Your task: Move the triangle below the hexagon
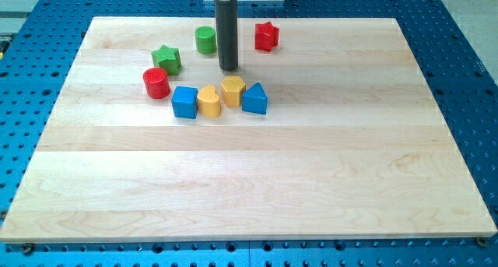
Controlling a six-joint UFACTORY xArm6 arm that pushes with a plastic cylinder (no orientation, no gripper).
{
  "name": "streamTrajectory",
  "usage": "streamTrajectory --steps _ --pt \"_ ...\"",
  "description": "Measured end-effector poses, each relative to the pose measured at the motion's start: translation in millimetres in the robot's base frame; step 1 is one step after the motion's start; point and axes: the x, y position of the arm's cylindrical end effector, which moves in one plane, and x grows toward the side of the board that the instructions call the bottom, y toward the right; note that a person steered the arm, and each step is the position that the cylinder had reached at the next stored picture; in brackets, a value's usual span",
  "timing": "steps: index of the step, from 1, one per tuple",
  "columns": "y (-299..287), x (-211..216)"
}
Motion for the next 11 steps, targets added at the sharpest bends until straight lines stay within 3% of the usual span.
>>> streamTrajectory --steps 2,3,5,6,7,8,9,11 --pt "-18.9 27.3" --pt "11.4 34.2" --pt "143.5 11.5" --pt "110.2 75.7" --pt "46.7 171.0" --pt "14.5 140.6" --pt "21.6 96.0" --pt "24.2 75.7"
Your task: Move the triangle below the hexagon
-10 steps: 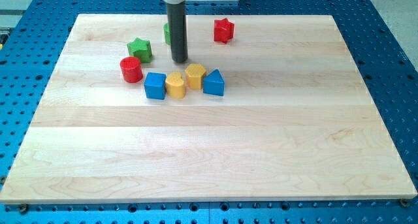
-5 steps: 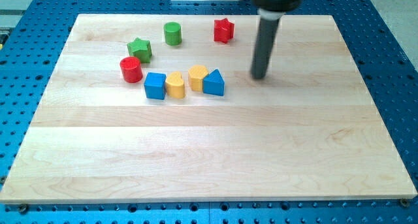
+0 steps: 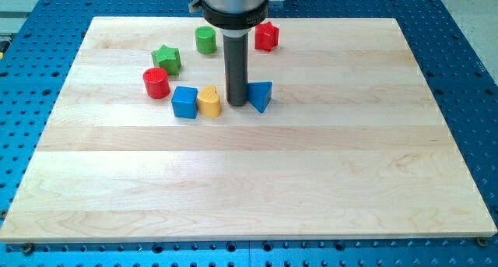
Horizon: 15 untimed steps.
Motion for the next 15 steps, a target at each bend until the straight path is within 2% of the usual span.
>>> streamTrajectory --steps 1,2,3,4,5,6,9,10,11,12,13,15 --pt "1.5 3.6" --pt "42.0 67.9" --pt "127.7 23.1" --pt "127.0 -16.2" --pt "73.9 -5.8" --pt "44.9 0.8" --pt "64.3 23.8" --pt "147.9 32.8" --pt "152.1 32.8" --pt "144.0 32.9" --pt "75.1 32.8" --pt "-25.0 32.7"
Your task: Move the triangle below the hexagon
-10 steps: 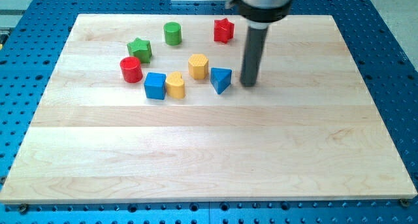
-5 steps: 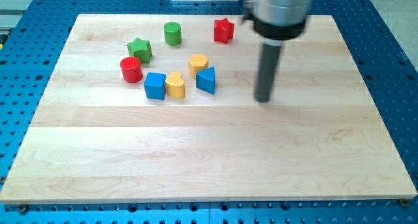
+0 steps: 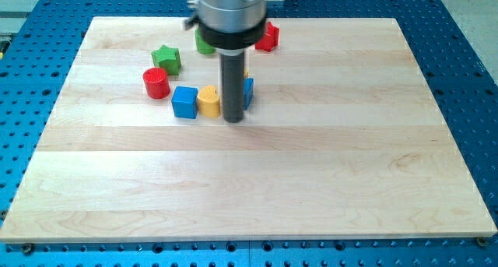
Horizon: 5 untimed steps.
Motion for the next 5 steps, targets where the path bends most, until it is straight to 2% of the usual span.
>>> streamTrajectory --steps 1,2,3,4,5 --pt "41.0 20.7" --pt "107.8 10.9" --pt "106.5 -31.4" --pt "64.3 -24.0" --pt "55.7 -18.9"
